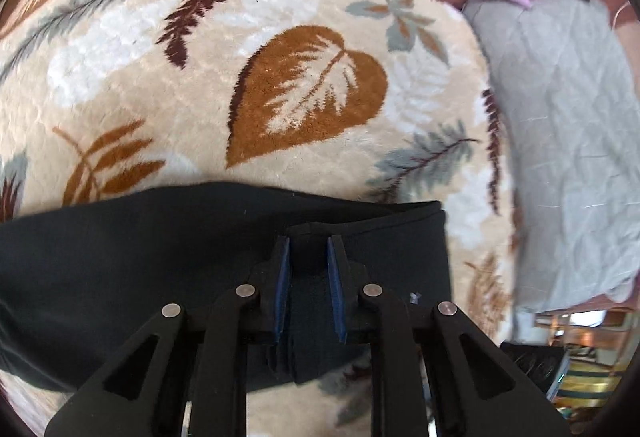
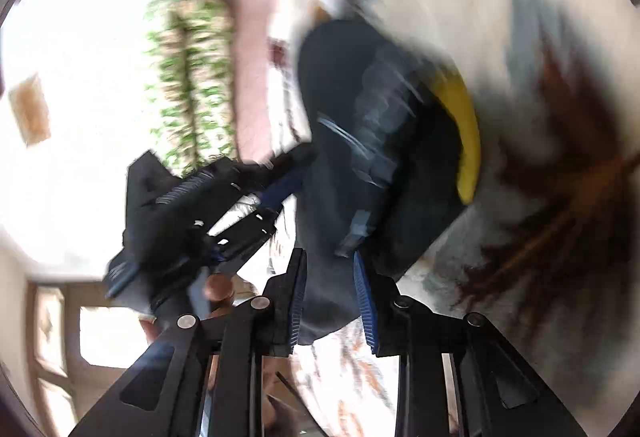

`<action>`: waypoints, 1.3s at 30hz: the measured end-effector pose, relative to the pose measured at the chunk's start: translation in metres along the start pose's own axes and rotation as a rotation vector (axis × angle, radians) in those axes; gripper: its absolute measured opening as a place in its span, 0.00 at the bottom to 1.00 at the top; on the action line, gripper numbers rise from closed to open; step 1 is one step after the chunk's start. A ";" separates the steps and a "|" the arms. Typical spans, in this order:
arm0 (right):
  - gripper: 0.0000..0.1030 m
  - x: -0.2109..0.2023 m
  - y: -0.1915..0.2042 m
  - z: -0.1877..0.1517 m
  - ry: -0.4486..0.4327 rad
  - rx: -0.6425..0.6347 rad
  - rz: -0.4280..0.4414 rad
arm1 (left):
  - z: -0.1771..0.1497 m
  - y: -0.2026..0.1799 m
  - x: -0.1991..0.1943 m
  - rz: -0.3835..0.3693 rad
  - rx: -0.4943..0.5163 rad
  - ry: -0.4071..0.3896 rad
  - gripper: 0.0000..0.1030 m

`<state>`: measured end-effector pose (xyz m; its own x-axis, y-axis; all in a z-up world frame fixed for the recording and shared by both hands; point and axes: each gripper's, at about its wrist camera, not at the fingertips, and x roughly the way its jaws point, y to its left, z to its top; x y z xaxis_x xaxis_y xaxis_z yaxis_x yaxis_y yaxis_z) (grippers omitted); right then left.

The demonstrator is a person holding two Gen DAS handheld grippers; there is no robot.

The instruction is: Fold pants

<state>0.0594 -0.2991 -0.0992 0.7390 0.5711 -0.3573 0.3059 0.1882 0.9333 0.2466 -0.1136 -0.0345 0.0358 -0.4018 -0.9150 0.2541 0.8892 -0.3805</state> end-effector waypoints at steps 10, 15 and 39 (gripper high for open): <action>0.48 -0.016 0.033 0.056 -0.091 -0.308 -0.293 | -0.025 -0.006 -0.009 -0.135 -0.043 0.029 0.16; 0.43 0.000 0.014 0.063 -0.070 -0.373 -0.410 | -0.031 -0.014 0.024 -0.024 -0.013 0.072 0.16; 0.59 0.107 0.139 -0.153 0.220 -1.179 -0.410 | -0.089 0.232 -0.175 0.014 -0.328 -0.201 0.16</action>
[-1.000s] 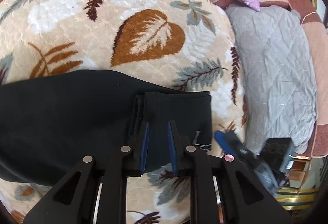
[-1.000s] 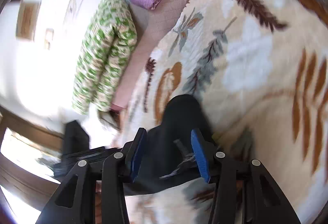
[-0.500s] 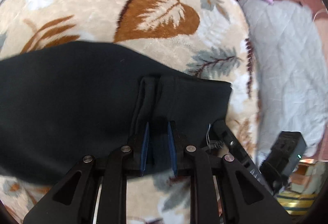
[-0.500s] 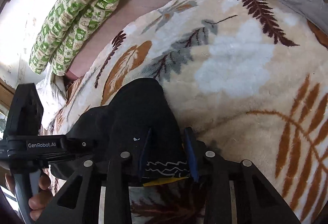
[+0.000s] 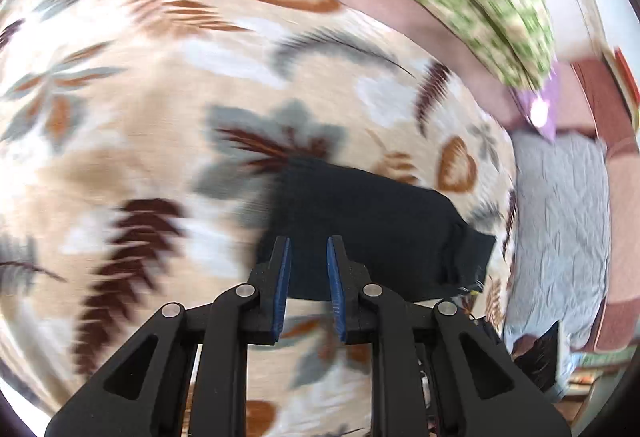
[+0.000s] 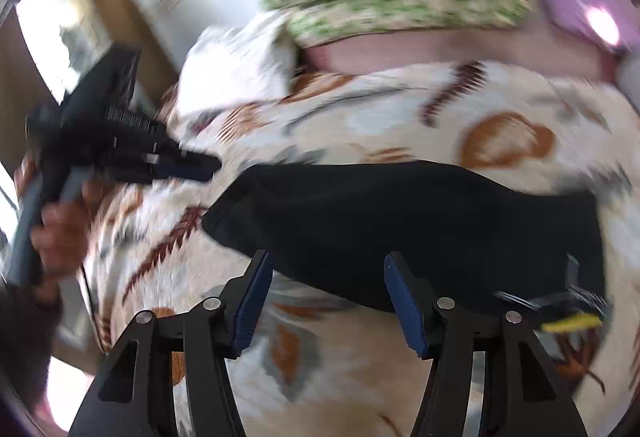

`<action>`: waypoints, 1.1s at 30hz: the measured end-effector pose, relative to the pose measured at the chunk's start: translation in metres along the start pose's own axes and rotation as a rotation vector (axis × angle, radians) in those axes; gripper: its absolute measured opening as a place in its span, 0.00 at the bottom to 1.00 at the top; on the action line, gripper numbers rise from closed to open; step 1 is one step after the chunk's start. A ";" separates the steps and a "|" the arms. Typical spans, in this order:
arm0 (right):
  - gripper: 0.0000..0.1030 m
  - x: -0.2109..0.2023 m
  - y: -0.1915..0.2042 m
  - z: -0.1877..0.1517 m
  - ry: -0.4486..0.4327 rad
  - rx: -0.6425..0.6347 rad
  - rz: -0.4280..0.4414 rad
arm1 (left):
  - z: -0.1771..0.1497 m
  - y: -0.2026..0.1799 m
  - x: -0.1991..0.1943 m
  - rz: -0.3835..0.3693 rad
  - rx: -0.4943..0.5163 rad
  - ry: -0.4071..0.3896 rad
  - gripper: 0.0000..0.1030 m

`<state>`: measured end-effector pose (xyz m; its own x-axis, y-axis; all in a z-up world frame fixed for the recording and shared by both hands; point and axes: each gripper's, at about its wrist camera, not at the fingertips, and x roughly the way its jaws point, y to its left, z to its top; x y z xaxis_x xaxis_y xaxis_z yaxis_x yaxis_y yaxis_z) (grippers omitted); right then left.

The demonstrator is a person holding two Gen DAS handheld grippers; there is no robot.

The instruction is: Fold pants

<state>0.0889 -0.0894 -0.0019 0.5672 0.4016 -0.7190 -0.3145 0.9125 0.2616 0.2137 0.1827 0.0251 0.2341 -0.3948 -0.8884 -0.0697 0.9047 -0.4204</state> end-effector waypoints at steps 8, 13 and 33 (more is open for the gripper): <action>0.60 0.086 0.088 -0.001 0.106 -0.184 -0.137 | 0.003 0.085 0.001 -0.068 -0.110 0.027 0.16; 0.66 0.125 0.108 0.002 0.148 -0.229 -0.246 | 0.005 0.110 0.003 -0.135 -0.148 0.036 0.16; 0.15 0.106 0.060 0.013 0.030 -0.028 -0.176 | 0.030 0.060 0.083 -0.395 -0.183 0.138 0.16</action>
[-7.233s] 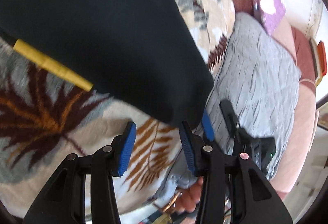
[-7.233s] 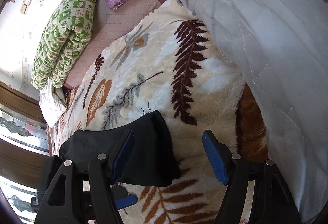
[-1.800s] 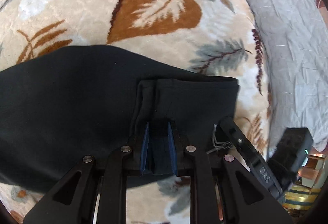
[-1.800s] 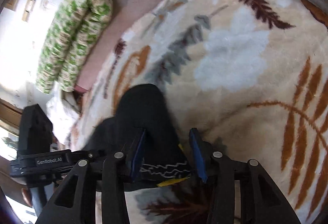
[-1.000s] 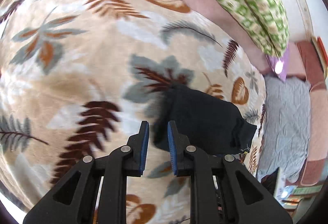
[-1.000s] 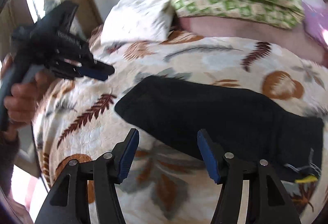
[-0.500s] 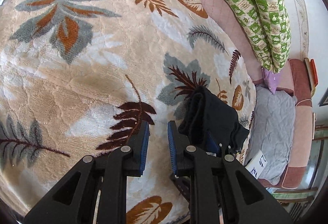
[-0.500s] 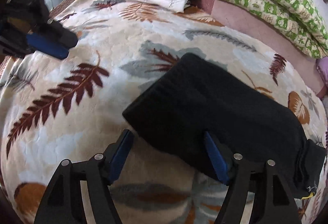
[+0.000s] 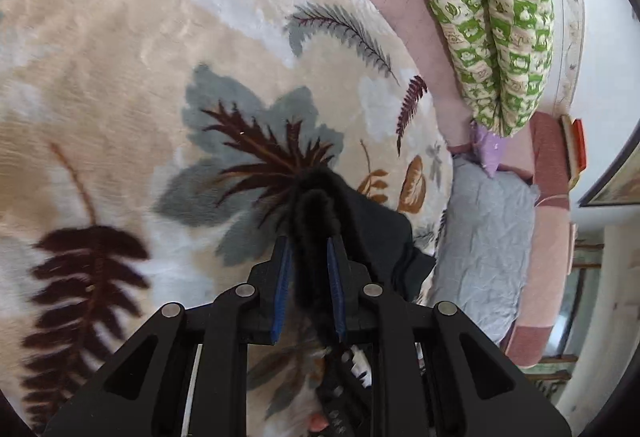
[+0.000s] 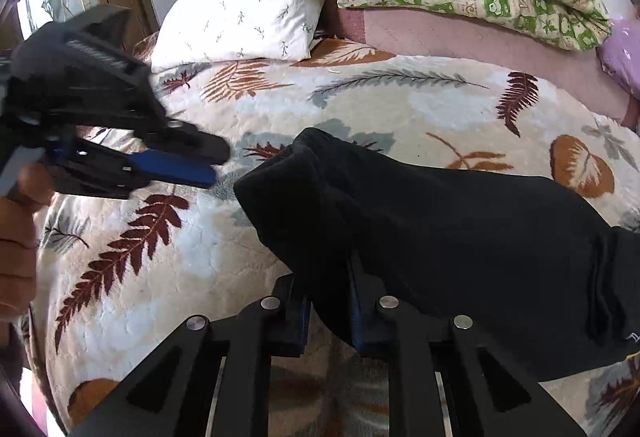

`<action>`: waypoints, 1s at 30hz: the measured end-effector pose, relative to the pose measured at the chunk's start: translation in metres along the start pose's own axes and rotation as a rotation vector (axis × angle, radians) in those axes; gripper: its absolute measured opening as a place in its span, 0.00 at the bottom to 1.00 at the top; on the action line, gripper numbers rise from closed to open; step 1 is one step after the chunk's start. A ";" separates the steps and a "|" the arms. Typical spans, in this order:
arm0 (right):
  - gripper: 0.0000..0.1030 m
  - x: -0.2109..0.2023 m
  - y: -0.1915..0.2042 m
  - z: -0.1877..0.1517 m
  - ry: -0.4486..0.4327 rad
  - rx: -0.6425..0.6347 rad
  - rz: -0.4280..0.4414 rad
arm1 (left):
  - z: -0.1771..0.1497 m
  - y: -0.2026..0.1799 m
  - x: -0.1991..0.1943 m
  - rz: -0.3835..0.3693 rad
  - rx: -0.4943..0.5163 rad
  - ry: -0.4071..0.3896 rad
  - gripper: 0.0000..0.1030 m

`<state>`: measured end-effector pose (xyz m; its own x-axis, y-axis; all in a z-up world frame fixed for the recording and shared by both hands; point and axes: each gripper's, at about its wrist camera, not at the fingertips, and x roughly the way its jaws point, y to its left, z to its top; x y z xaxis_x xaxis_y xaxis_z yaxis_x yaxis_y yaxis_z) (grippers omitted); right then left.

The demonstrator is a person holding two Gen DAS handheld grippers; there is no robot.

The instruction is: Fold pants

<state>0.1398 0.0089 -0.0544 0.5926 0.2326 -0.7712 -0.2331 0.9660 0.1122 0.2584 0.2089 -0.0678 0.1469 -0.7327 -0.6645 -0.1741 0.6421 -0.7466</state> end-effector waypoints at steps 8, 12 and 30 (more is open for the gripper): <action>0.15 0.001 -0.001 -0.002 -0.013 -0.002 0.037 | 0.004 0.031 0.019 -0.183 -0.186 -0.018 0.16; 0.15 -0.002 0.000 -0.003 -0.019 -0.010 0.046 | 0.002 0.046 0.025 -0.391 -0.273 -0.017 0.16; 0.15 -0.002 -0.001 -0.006 0.004 -0.011 0.067 | -0.003 0.024 0.004 -0.207 -0.004 -0.103 0.42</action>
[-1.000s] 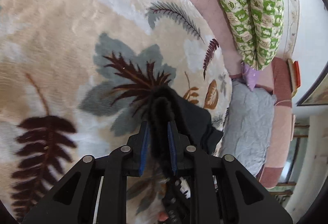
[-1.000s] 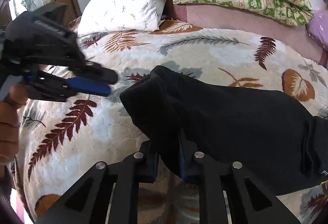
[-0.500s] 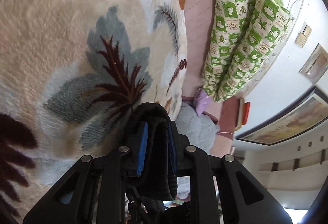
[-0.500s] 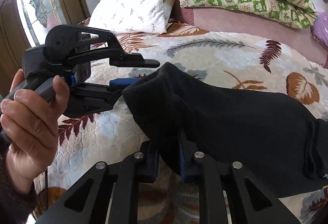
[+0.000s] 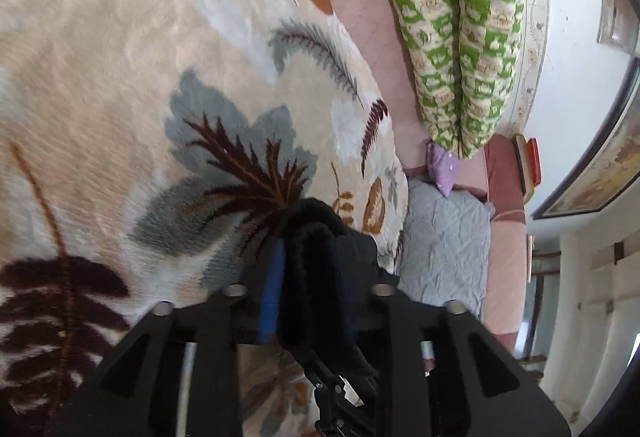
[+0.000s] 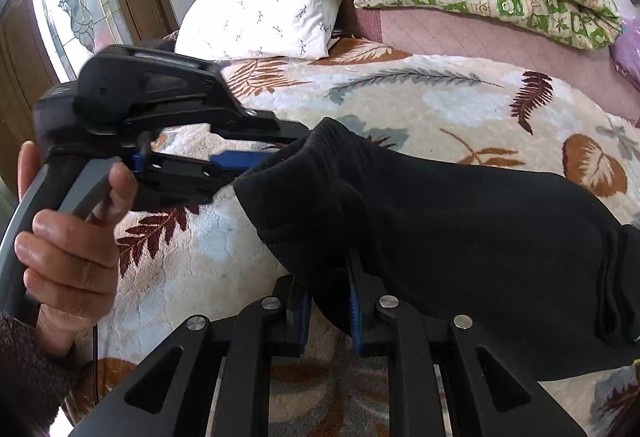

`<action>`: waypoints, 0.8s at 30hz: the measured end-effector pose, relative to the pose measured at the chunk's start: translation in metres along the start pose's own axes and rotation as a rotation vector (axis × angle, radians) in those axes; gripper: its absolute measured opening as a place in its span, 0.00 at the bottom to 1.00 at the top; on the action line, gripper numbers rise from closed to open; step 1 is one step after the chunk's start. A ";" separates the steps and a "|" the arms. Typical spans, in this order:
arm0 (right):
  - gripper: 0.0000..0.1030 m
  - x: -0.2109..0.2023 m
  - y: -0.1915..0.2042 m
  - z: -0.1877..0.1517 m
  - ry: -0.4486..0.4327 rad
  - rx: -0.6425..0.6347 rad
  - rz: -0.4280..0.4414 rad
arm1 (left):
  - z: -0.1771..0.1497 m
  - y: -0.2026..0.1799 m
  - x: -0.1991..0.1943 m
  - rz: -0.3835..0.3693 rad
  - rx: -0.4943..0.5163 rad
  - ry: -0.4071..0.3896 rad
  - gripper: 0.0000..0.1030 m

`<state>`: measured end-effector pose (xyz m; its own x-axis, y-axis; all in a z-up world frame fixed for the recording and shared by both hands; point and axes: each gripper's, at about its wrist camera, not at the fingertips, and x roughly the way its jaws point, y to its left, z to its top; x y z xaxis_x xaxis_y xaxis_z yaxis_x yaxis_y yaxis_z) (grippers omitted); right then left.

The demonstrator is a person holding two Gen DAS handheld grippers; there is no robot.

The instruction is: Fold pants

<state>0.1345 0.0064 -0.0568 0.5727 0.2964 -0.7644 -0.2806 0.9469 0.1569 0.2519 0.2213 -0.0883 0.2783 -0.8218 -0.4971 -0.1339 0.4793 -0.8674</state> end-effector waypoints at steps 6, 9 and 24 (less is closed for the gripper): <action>0.15 0.002 0.000 -0.002 0.009 0.008 0.004 | 0.009 0.006 0.011 0.079 -0.044 -0.003 0.63; 0.15 0.002 0.000 -0.001 0.009 0.013 0.007 | 0.009 -0.001 0.023 0.102 -0.017 0.029 0.63; 0.15 -0.004 -0.006 -0.001 -0.005 0.054 0.052 | -0.005 -0.020 0.044 0.056 -0.089 0.112 0.21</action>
<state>0.1330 -0.0008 -0.0552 0.5622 0.3463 -0.7510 -0.2684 0.9354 0.2304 0.2617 0.1739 -0.0925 0.1613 -0.8261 -0.5400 -0.2311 0.5003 -0.8344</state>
